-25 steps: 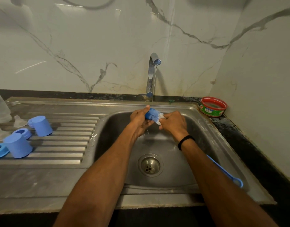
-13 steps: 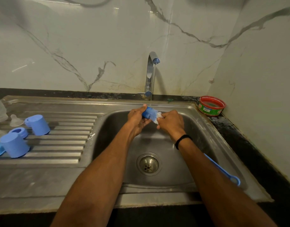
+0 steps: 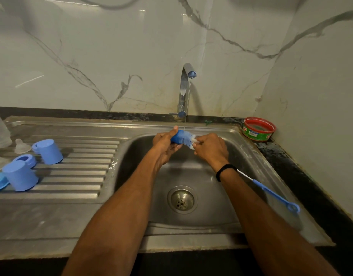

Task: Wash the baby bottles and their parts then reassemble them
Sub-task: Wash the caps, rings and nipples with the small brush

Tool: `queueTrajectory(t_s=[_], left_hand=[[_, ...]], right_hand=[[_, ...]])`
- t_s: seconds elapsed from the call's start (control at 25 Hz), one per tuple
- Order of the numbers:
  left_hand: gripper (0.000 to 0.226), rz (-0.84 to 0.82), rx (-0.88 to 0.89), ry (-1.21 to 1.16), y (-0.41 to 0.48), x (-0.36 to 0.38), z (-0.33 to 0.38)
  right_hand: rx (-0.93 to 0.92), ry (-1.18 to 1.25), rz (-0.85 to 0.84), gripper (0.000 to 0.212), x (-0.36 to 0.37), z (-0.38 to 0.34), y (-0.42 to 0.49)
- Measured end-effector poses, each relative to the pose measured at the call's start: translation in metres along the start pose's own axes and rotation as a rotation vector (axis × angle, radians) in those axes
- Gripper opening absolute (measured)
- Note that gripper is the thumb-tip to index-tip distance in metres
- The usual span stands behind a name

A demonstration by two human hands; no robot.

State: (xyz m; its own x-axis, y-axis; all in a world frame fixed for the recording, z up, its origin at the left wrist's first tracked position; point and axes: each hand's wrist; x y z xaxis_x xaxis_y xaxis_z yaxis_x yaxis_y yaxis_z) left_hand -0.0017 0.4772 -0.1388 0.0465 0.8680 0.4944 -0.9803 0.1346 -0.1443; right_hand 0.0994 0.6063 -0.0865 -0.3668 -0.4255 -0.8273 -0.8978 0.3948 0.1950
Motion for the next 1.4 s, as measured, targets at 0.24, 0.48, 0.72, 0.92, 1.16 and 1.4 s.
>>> queueTrajectory(t_s=[0.24,0.48,0.72,0.92,1.16,1.4], left_hand=[[0.053,-0.02,-0.017,-0.039,0.0,0.002,0.002],[0.052,-0.043,-0.007,-0.065,0.0,-0.002,0.005],[0.047,0.025,0.008,-0.064,-0.003,0.004,0.005],[0.043,-0.001,-0.045,-0.064,-0.008,0.006,0.009],[0.012,0.194,-0.062,0.136,-0.006,-0.012,0.007],[0.035,-0.05,-0.108,0.016,-0.02,0.022,0.001]], right_hand=[[-0.029,0.012,-0.028,0.018,-0.004,0.003,0.005],[-0.043,0.004,0.017,0.018,-0.007,0.004,0.005],[-0.038,0.043,0.003,0.016,-0.005,0.001,0.003],[-0.047,0.12,-0.046,0.01,-0.004,0.002,0.002],[0.046,0.232,0.029,0.007,-0.013,0.011,0.011],[0.075,0.118,0.08,0.014,0.004,0.007,0.006]])
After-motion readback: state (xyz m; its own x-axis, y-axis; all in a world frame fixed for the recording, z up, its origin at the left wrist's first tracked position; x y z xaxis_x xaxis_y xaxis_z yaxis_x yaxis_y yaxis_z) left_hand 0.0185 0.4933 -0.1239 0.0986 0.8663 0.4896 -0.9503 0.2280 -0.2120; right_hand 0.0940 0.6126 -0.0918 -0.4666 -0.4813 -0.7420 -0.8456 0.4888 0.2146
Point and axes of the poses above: each hand's wrist, its own y-axis towards the middle knuckle, its own x-axis out of the palm, z = x × y, and after that the axes turned 5 degrees about x, right-handed
